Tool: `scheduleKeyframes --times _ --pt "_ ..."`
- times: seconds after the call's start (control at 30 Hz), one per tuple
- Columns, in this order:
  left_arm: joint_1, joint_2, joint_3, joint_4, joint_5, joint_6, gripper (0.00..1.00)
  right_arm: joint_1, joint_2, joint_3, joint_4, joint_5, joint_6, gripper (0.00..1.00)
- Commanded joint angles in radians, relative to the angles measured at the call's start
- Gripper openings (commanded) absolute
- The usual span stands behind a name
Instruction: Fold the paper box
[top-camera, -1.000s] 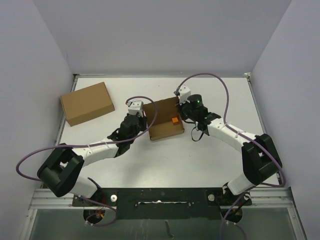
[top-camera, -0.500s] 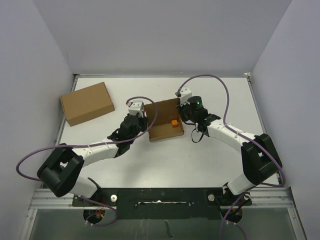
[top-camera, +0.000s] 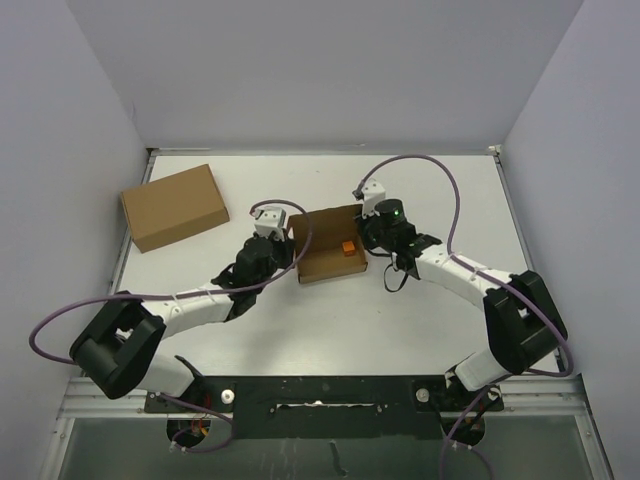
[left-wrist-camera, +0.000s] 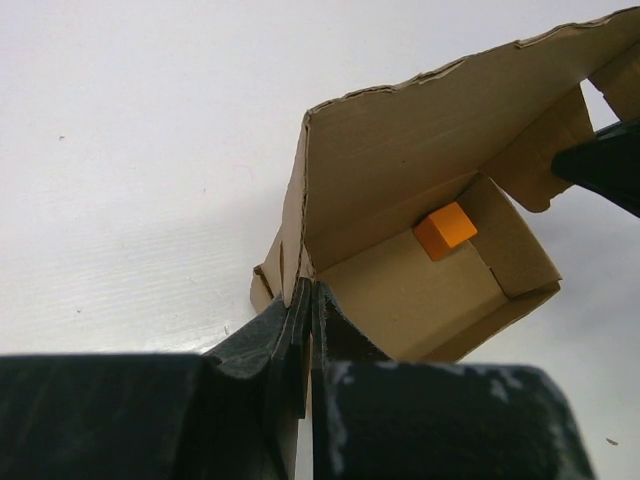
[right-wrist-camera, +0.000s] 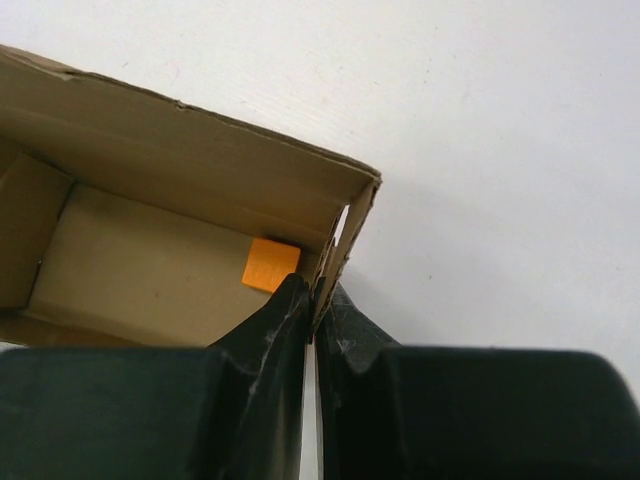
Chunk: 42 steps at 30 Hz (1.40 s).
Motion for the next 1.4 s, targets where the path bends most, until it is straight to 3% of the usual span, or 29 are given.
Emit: scheduleKeyframes --times 0.0,0.87,1.37 --pt "-0.013 -0.052 -0.015 0.011 0.055 -0.008 0.00 0.037 -0.046 -0.022 -0.007 -0.020 0.022 0.06" --pt "-0.034 -0.133 -0.102 -0.042 0.062 -0.022 0.00 0.081 -0.108 -0.106 -0.097 -0.016 0.011 0.09" --pt "-0.092 -0.125 -0.141 -0.052 -0.031 -0.002 0.00 0.080 -0.162 -0.128 -0.164 -0.009 -0.047 0.15"
